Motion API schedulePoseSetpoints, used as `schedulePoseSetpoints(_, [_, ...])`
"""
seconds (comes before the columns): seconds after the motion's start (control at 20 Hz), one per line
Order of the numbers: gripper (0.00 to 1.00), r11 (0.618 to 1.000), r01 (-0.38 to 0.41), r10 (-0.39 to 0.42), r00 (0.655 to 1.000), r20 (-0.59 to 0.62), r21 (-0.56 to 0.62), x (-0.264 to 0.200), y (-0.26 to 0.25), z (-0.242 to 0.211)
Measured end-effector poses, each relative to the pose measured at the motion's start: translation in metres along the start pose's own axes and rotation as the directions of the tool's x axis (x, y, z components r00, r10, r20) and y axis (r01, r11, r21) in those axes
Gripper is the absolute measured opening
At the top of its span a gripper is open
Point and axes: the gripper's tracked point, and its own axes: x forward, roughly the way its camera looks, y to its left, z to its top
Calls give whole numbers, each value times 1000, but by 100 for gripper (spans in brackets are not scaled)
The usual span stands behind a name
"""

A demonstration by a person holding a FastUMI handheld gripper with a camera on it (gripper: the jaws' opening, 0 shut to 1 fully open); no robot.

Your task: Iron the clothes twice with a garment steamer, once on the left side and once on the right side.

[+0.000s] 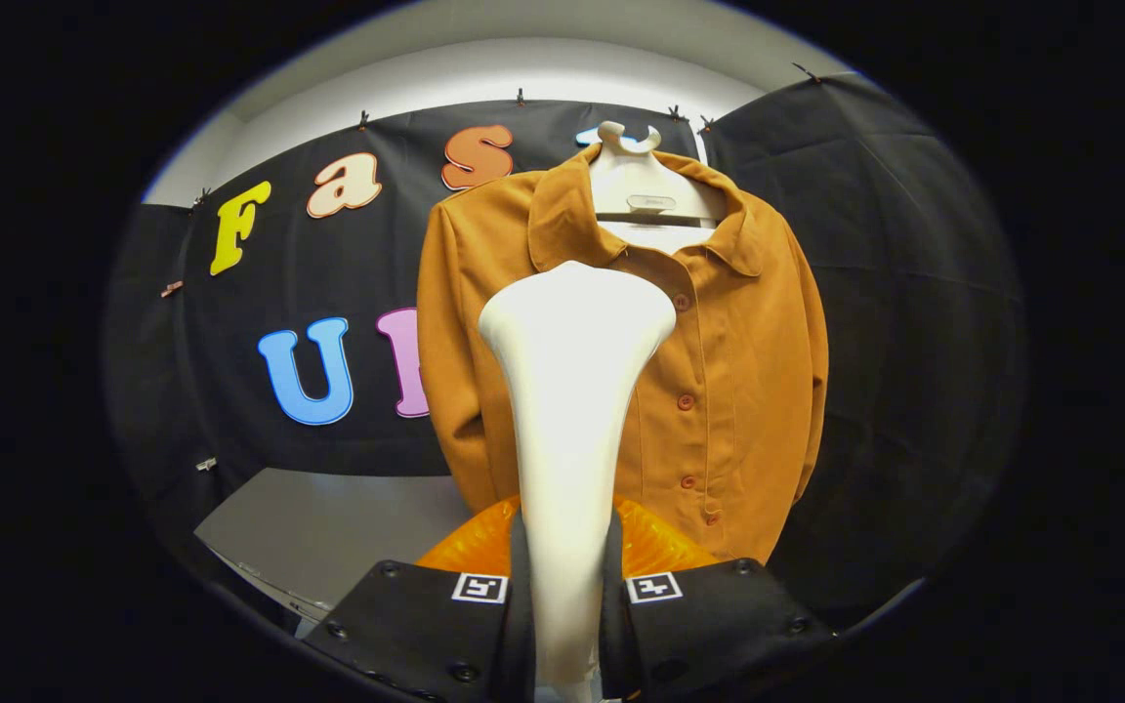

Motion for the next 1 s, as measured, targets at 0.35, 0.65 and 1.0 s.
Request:
schedulePoseSetpoints(0.35, [29,999,-42,42,997,-63,7,41,0,-17])
schedulePoseSetpoints(0.65, [30,998,-55,55,992,-114,5,54,-2,-41])
schedulePoseSetpoints(1.0, [30,999,-37,41,970,-240,19,59,-11,-103])
